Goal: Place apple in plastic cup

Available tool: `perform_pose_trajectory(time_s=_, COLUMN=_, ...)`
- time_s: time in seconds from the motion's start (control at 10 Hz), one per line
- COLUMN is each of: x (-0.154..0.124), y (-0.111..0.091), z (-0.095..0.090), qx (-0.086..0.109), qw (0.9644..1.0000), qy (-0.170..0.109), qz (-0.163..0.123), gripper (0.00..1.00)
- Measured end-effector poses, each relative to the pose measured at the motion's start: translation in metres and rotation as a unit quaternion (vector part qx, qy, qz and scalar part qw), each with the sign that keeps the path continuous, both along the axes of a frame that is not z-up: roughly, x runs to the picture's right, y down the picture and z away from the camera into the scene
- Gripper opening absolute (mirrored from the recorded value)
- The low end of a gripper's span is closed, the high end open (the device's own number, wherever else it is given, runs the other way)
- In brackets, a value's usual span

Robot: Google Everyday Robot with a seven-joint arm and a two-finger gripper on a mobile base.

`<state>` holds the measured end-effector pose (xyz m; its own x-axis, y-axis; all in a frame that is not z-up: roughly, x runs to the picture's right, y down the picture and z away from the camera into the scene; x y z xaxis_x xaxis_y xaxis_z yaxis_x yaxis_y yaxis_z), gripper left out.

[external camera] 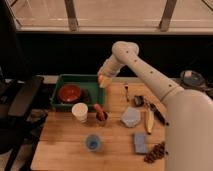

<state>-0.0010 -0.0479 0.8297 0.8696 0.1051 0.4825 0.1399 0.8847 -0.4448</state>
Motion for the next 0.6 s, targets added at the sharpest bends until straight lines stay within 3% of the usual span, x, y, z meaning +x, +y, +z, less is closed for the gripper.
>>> perform_pose_trajectory(time_s=0.2, x=0.026, y=0.02, z=-0.046, qx=-0.007, qw=1.0, qy=0.002, qz=-0.003, gripper=0.0)
perform_pose_trajectory(time_s=0.6, x=0.043, y=0.074, z=-0.13, qx=-0.034, qw=0.9993, qy=0.007, qz=-0.013, gripper=0.0)
